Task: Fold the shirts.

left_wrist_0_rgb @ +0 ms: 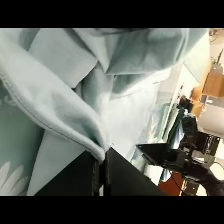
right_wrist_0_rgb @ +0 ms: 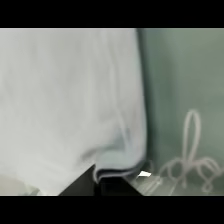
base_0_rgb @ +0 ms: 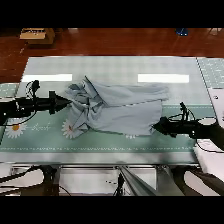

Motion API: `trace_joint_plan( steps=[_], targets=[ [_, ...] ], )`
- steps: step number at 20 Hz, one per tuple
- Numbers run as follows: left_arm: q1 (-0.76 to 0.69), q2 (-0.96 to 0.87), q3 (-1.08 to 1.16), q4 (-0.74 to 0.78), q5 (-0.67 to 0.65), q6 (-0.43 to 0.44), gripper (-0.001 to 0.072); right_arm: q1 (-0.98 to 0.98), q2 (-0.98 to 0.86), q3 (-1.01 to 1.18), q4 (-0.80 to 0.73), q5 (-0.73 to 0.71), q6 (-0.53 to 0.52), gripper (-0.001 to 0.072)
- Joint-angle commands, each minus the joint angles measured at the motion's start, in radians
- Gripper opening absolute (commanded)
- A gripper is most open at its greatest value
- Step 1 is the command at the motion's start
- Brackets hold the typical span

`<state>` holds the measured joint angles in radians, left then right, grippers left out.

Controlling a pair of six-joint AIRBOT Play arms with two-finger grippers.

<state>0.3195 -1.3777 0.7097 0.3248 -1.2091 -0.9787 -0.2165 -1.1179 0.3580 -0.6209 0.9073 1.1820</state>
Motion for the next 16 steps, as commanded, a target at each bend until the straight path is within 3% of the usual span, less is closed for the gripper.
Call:
trace_joint_plan(
  steps=[1,3,5,7,9,13,16],
  targets=[
    [0.0,0.001,0.055,-0.097,-0.064,0.043,0.0028,0.055,0.002,0.049,0.14,0.01,-0.109,0.0024],
    [0.0,0.008,0.151,-0.165,-0.176,0.095,0.0026,0.055,0.013,0.158,0.132,0.168,-0.196,0.0024],
    [0.0,0.05,0.286,-0.222,-0.26,0.131,0.0026,0.055,0.07,0.3,0.116,0.267,-0.2,0.0024],
    [0.004,0.13,0.454,-0.229,-0.26,0.129,0.0026,0.055,0.166,0.468,0.114,0.277,-0.199,0.0024],
    [0.016,0.222,0.644,-0.228,-0.229,0.103,0.0026,0.055,0.267,0.661,0.108,0.195,-0.2,0.0024],
    [0.055,0.422,1.001,-0.111,-0.044,0.1,0.0026,0.055,0.422,1.045,-0.068,-0.131,-0.182,0.0023],
    [0.054,0.607,1.119,0.124,0.246,-0.009,0.0026,0.055,0.467,1.252,-0.341,-0.185,0.05,0.0023]
  ],
)
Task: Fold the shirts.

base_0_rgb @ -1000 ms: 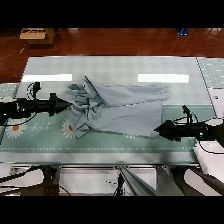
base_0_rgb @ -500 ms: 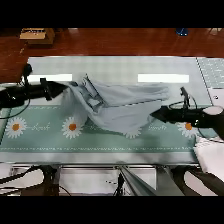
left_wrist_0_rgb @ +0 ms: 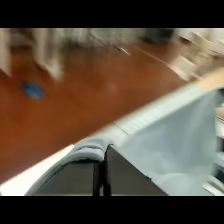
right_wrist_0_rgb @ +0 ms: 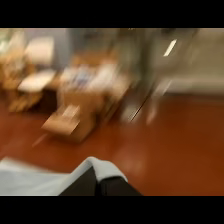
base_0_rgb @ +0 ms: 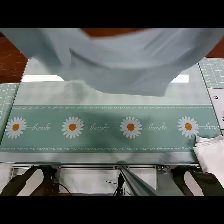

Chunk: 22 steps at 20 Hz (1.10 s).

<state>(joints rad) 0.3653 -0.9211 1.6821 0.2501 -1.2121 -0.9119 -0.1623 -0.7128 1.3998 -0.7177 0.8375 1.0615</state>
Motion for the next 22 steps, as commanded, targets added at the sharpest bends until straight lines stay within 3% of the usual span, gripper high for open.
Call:
trace_joint_plan(
  steps=[1,2,4,5,8,12,16,19,22],
  targets=[
    [0.008,0.213,0.152,0.288,0.314,-0.113,0.0026,0.001,0.071,0.257,-0.332,-0.086,0.265,0.0023],
    [0.008,0.266,0.152,0.376,0.339,-0.163,0.0026,0.001,0.079,0.29,-0.399,-0.05,0.341,0.0023],
    [0.008,0.351,0.152,0.532,0.298,-0.349,0.0026,0.001,0.097,0.338,-0.492,0.056,0.465,0.0023],
    [0.008,0.381,0.152,0.59,0.241,-0.425,0.0026,0.001,0.105,0.359,-0.522,0.125,0.501,0.0023],
    [0.008,0.417,0.153,0.712,0.01,-0.542,0.0026,0.001,0.138,0.378,-0.61,0.313,0.544,0.0023],
    [0.008,0.402,0.152,0.728,-0.33,-0.602,0.0026,0.001,0.146,0.378,-0.67,0.648,0.555,0.0023],
    [0.008,0.355,0.149,0.718,-0.461,-0.604,0.0026,0.001,0.05,0.377,-0.706,0.999,0.478,0.0023],
    [0.008,0.228,0.091,0.661,-0.539,-0.595,0.0026,0.002,-0.118,0.359,-0.667,1.012,0.436,0.0022],
    [0.005,0.063,-0.023,0.589,-0.49,-0.542,0.0026,0.002,-0.349,0.359,-0.606,0.979,0.418,0.0023]
  ],
)
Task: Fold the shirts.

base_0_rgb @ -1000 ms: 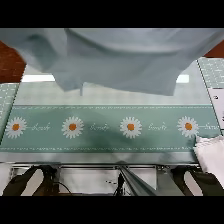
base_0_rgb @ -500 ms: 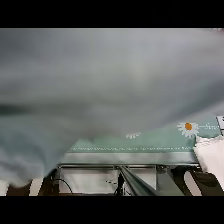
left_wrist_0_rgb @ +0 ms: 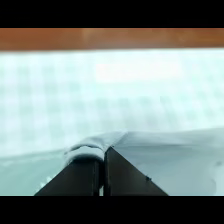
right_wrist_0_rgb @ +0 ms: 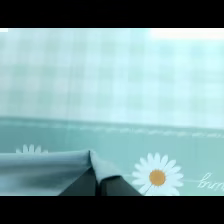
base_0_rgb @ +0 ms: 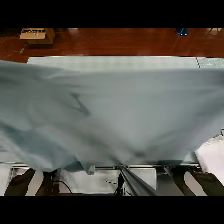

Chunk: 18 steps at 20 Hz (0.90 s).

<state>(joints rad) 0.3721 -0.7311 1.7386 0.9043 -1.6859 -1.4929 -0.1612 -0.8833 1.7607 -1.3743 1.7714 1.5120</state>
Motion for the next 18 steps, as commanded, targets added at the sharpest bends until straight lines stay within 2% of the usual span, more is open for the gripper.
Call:
trace_joint_plan(
  steps=[1,4,8,13,18],
  targets=[
    [-0.016,-0.197,-0.115,-0.067,0.011,0.053,0.0027,0.001,-0.254,-0.002,0.085,0.037,-0.035,0.0022],
    [-0.116,-0.422,-0.158,-0.068,0.048,0.095,0.0026,0.001,-0.463,-0.002,0.192,-0.018,-0.04,0.0023],
    [-0.258,-0.684,-0.157,-0.067,0.222,0.166,0.0027,0.001,-0.625,-0.002,0.264,-0.256,-0.04,0.0023],
    [-0.294,-0.82,-0.158,-0.067,0.576,0.176,0.0027,0.001,-0.716,-0.002,0.292,-0.541,-0.043,0.0023],
    [-0.309,-0.896,-0.158,-0.068,0.808,0.204,0.0027,0.035,-0.829,-0.002,0.296,-0.756,-0.044,0.0023]
  ],
)
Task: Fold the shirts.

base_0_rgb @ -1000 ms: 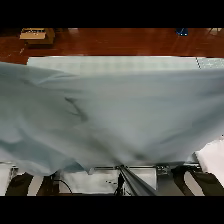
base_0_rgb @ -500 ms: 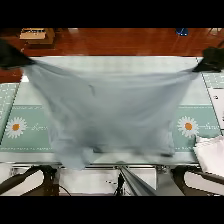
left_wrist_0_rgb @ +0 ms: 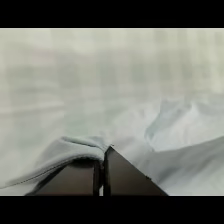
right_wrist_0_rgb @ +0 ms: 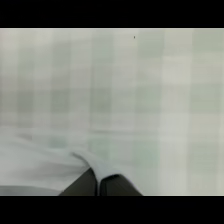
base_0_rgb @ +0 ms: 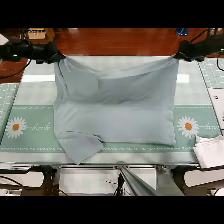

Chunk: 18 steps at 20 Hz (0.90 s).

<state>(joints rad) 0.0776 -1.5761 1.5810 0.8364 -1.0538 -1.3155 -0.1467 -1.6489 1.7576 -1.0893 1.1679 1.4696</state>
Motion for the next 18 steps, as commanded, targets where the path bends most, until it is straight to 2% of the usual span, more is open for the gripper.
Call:
trace_joint_plan(
  steps=[1,3,5,8,11,12,14,15,18],
  targets=[
    [-0.023,-0.066,0.0,0.001,0.212,0.054,0.0027,0.039,-0.09,0.001,0.01,-0.183,-0.019,0.0023],
    [-0.04,-0.099,0.0,0.001,0.259,0.133,0.0027,0.071,-0.138,0.001,0.006,-0.233,-0.068,0.0023],
    [-0.053,-0.145,0.0,0.005,0.258,0.213,0.0027,0.091,-0.177,0.001,-0.016,-0.273,-0.068,0.0024],
    [-0.055,-0.214,0.0,0.009,0.228,0.201,0.0027,0.108,-0.217,0.001,-0.091,-0.263,-0.005,0.0023],
    [-0.05,-0.211,0.004,0.008,0.19,0.194,0.0027,0.108,-0.205,0.001,-0.09,-0.224,-0.009,0.0023],
    [-0.043,-0.19,0.012,0.008,0.166,0.206,0.0027,0.108,-0.185,0.001,-0.091,-0.203,-0.026,0.0023],
    [-0.019,-0.128,0.03,0.013,0.08,0.286,0.0027,0.105,-0.121,0.001,-0.103,-0.137,-0.069,0.0023],
    [-0.002,-0.096,0.039,0.025,0.008,0.286,0.0028,0.099,-0.087,0.001,-0.112,-0.082,-0.064,0.0023],
    [0.056,-0.062,0.04,0.069,-0.281,0.102,0.0028,0.092,-0.022,0.001,-0.154,0.145,-0.037,0.0023]
  ],
)
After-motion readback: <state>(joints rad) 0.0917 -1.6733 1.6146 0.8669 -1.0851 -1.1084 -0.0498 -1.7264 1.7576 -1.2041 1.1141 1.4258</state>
